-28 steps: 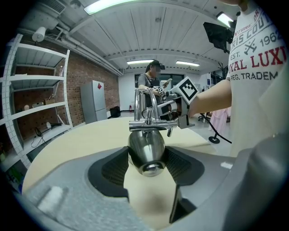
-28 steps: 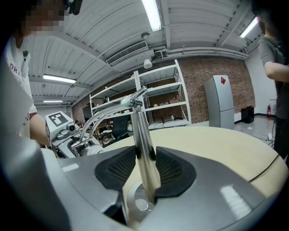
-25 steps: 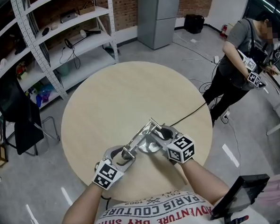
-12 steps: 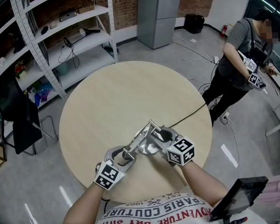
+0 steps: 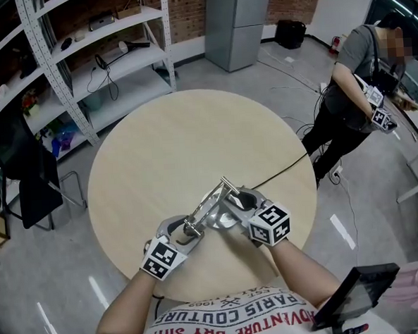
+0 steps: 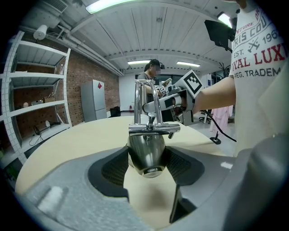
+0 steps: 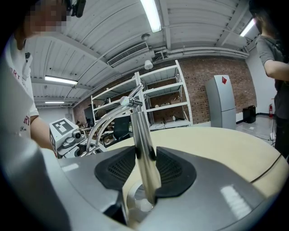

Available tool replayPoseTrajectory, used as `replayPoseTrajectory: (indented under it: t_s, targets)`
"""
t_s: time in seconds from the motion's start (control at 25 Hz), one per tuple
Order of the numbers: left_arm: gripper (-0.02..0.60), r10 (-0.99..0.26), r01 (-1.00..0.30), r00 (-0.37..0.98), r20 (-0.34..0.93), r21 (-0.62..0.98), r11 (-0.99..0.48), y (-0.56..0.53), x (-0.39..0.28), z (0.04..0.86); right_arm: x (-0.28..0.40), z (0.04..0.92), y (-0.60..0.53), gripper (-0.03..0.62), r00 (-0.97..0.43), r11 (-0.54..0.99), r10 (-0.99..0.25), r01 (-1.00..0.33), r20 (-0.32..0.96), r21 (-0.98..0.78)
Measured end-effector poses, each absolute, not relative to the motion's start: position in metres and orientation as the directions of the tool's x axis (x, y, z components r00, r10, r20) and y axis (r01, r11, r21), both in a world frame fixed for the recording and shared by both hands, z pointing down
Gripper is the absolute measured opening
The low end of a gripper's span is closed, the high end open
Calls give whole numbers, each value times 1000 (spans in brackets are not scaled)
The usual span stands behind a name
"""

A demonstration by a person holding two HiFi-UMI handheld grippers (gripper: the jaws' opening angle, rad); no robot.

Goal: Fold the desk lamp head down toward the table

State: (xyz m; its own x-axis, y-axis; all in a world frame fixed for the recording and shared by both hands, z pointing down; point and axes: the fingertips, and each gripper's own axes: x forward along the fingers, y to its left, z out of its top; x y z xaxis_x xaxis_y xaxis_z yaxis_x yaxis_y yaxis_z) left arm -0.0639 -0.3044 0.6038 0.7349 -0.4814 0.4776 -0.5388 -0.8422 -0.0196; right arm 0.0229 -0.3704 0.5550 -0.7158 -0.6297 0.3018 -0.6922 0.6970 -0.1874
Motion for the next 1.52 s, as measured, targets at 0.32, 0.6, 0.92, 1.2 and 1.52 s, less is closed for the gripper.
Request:
replayPoseTrajectory:
  t_s: [0.32,0.6,0.92,1.2,1.52]
  targets:
    - [262,-498,-586,709,499,25,-810,-302,-76,616,36,561,-361,137,-694,699,-633,-703,343,-132]
    - [247,-495,-630,727,476,175,-756,-266,-89,613,52,550,-323,34,-697,708,-623,-695,355,-124]
    - [2,-588,-679,708,392,148,-719,-225,-76,566,46,531,-248,0,-770,779,-544,-611,333,-142]
    - [2,-568,-636,761,314,186,-749,-163,-34,502,46,505,-167,2,-825,807,-465,-545,322,-229]
    - [2,-494,-553,830,259,265,-790,-86,29,480,85,500,-90,2,-838,808,-460,-533,294,-253]
